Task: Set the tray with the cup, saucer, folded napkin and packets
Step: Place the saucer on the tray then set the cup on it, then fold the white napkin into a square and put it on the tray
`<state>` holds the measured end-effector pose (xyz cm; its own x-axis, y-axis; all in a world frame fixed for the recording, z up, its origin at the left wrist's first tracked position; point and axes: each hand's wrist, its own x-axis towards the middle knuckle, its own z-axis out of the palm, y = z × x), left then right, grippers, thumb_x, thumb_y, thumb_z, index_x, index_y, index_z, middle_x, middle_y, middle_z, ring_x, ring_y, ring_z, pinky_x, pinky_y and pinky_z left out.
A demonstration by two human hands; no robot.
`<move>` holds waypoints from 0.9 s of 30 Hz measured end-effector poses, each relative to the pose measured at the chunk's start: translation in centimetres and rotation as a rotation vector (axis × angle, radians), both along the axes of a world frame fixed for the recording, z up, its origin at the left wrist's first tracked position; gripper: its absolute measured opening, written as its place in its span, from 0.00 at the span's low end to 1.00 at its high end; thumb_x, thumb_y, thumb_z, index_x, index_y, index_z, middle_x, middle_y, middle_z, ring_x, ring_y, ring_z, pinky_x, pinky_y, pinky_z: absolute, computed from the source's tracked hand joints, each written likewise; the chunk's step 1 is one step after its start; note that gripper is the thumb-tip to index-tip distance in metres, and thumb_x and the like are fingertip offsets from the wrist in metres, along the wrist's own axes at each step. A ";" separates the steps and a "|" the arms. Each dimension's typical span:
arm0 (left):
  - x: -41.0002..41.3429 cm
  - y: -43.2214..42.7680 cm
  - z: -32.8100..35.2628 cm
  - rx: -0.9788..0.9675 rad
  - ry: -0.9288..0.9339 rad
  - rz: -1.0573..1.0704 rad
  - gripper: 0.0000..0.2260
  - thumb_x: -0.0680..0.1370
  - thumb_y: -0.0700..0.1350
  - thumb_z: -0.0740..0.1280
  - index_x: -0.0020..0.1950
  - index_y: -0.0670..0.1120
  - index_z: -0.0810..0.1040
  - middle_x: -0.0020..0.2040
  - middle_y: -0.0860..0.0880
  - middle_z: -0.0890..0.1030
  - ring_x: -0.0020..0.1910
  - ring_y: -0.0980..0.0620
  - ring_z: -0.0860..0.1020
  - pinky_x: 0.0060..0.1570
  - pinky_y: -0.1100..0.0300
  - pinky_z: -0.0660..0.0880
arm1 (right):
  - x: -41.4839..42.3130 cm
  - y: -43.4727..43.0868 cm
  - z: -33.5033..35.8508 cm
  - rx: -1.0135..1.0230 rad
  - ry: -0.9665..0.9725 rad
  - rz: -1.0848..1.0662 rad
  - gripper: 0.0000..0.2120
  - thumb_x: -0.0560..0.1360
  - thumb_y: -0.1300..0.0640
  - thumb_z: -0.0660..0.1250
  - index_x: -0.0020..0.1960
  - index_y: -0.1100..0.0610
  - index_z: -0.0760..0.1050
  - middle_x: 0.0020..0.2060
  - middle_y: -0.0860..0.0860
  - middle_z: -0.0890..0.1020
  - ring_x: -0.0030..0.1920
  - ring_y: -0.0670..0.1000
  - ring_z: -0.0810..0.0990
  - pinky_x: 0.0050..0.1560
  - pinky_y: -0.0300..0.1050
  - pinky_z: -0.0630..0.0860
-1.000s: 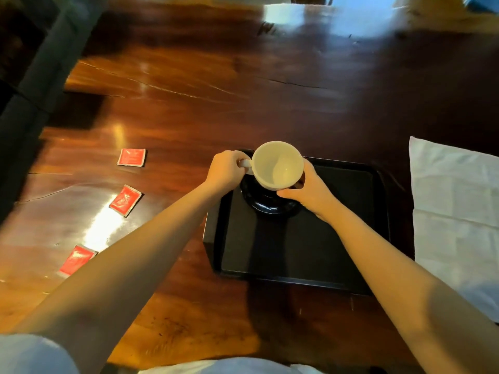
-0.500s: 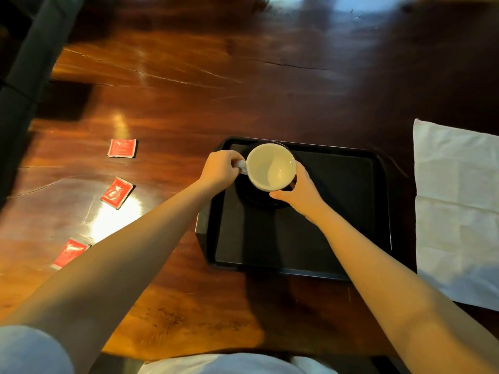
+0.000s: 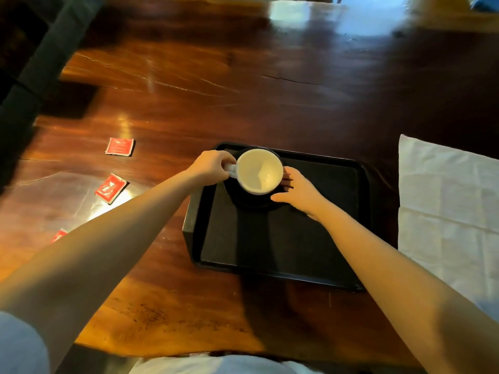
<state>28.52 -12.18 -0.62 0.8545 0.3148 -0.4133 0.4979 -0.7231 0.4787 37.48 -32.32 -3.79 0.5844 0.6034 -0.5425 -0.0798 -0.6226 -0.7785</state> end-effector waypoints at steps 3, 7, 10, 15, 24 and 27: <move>-0.1 -0.1 1.6 -0.030 -0.010 -0.005 0.16 0.75 0.40 0.66 0.63 0.42 0.75 0.61 0.44 0.78 0.59 0.46 0.76 0.58 0.54 0.72 | 0.9 -1.3 1.6 -0.044 -0.026 0.026 0.34 0.71 0.63 0.71 0.73 0.57 0.59 0.69 0.55 0.68 0.68 0.53 0.68 0.61 0.44 0.68; 0.2 -0.1 3.2 0.060 -0.034 0.041 0.19 0.74 0.36 0.63 0.66 0.41 0.72 0.63 0.42 0.77 0.61 0.44 0.75 0.57 0.54 0.72 | 1.7 -3.3 3.4 -0.096 -0.065 -0.002 0.28 0.73 0.60 0.69 0.70 0.56 0.65 0.66 0.54 0.73 0.63 0.51 0.73 0.58 0.43 0.71; 0.4 -0.6 4.3 0.102 -0.092 0.014 0.20 0.73 0.34 0.61 0.66 0.41 0.73 0.62 0.42 0.78 0.61 0.44 0.75 0.56 0.54 0.72 | 1.2 -5.3 4.7 -0.155 -0.082 -0.010 0.26 0.74 0.58 0.68 0.70 0.56 0.65 0.65 0.55 0.73 0.62 0.52 0.74 0.58 0.44 0.73; 1.3 -3.4 6.2 0.098 -0.163 -0.163 0.17 0.75 0.37 0.62 0.65 0.41 0.73 0.63 0.43 0.78 0.61 0.45 0.76 0.58 0.55 0.72 | -0.8 -9.3 6.9 -0.288 -0.148 -0.005 0.24 0.75 0.55 0.67 0.70 0.56 0.65 0.65 0.56 0.73 0.63 0.54 0.73 0.61 0.47 0.71; 4.9 -11.6 9.3 0.030 -0.112 -0.486 0.17 0.78 0.42 0.63 0.68 0.43 0.71 0.66 0.45 0.75 0.63 0.47 0.74 0.56 0.60 0.69 | -0.9 -16.4 11.5 -0.442 -0.266 0.041 0.24 0.76 0.51 0.64 0.69 0.56 0.65 0.64 0.56 0.74 0.62 0.55 0.73 0.62 0.47 0.70; 5.8 -14.6 9.7 0.038 -0.086 -0.536 0.17 0.78 0.44 0.63 0.68 0.44 0.71 0.65 0.45 0.75 0.62 0.47 0.74 0.57 0.58 0.70 | 0.2 -18.9 12.0 -0.470 -0.279 0.051 0.22 0.77 0.51 0.63 0.68 0.56 0.66 0.64 0.56 0.74 0.62 0.54 0.73 0.61 0.47 0.70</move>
